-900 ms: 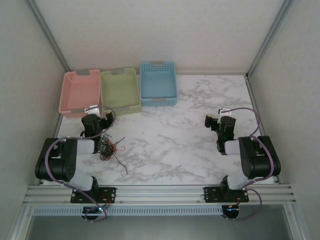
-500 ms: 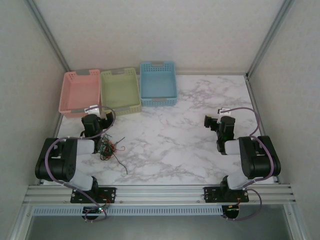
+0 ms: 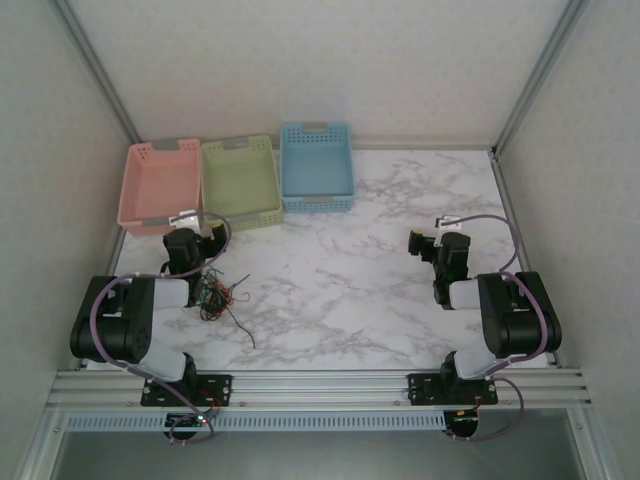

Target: Untangle the cables

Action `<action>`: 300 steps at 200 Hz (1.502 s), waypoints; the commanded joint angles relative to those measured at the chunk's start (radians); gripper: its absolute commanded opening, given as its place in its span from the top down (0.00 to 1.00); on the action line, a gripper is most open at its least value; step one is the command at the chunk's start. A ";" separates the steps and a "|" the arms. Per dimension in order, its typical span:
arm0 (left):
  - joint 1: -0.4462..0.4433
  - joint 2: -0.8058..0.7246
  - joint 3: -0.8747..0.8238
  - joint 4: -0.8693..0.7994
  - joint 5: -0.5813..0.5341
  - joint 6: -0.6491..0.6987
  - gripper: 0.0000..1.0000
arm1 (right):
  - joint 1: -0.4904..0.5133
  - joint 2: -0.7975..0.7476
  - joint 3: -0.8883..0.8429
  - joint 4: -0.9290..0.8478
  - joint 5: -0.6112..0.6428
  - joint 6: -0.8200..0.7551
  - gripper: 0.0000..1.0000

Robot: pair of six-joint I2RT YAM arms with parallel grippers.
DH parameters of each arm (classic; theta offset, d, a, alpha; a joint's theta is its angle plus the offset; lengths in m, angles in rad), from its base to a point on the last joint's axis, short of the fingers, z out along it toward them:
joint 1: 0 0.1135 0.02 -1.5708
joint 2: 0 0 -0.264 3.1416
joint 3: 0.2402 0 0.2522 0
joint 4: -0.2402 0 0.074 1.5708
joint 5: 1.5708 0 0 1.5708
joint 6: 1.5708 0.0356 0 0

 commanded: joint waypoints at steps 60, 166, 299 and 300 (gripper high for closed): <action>-0.015 -0.320 0.175 -0.520 -0.107 -0.153 0.00 | 0.018 -0.234 0.019 -0.194 0.131 0.023 0.01; 0.036 -0.349 0.780 -1.445 -0.244 -0.504 0.00 | 0.017 -0.670 0.078 -0.770 -0.096 0.417 0.01; 0.046 0.606 1.701 -1.783 -0.016 -0.255 0.16 | 0.028 -0.770 -0.013 -0.784 -0.123 0.443 0.05; 0.046 0.610 1.704 -1.784 -0.016 -0.254 0.16 | 0.028 -0.771 -0.013 -0.784 -0.123 0.442 0.05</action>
